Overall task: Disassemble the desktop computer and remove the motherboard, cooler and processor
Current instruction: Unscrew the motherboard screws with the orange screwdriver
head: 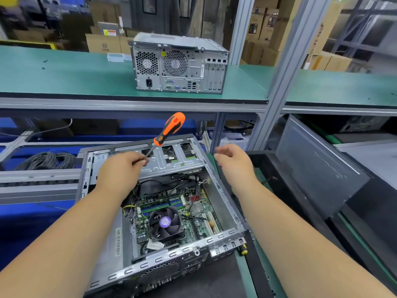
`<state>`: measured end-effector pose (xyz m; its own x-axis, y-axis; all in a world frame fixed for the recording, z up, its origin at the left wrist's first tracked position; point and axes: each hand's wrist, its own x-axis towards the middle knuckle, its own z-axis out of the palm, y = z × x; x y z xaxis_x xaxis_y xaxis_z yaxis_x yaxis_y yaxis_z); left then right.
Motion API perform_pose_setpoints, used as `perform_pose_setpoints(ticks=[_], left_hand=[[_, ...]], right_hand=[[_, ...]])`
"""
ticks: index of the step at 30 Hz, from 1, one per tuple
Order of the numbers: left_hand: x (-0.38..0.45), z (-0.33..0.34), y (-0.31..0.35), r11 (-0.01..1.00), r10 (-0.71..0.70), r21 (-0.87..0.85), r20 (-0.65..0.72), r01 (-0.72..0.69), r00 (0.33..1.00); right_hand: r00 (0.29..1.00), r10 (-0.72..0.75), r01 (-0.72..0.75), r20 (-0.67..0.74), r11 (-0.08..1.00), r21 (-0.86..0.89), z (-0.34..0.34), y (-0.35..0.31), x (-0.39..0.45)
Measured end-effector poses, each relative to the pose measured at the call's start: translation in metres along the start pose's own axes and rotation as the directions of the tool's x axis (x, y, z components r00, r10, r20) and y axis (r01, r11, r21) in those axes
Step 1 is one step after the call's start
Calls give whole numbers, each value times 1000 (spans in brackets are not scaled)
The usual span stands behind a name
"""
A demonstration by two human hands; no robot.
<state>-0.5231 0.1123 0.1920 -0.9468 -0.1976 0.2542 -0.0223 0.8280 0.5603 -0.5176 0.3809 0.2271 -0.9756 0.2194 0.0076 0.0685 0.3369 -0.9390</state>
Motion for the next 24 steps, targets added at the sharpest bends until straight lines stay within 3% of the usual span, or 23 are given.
perform_pose_setpoints(ticks=[5, 7, 15, 24], left_hand=[[2, -1, 2, 999, 23, -40, 8, -22, 1000], [2, -1, 3, 997, 56, -57, 26, -54, 998], [-2, -7, 4, 986, 93, -148, 61, -83, 994], [-35, -8, 29, 987, 6, -158, -63, -16, 998]], right_hand=[[932, -79, 7, 353, 979, 203, 51, -39, -11], [903, -129, 11, 410, 960, 279, 70, -51, -17], [940, -221, 95, 260, 901, 424, 81, -66, -20], [946, -312, 208, 90, 795, 569, 14, -65, -23]])
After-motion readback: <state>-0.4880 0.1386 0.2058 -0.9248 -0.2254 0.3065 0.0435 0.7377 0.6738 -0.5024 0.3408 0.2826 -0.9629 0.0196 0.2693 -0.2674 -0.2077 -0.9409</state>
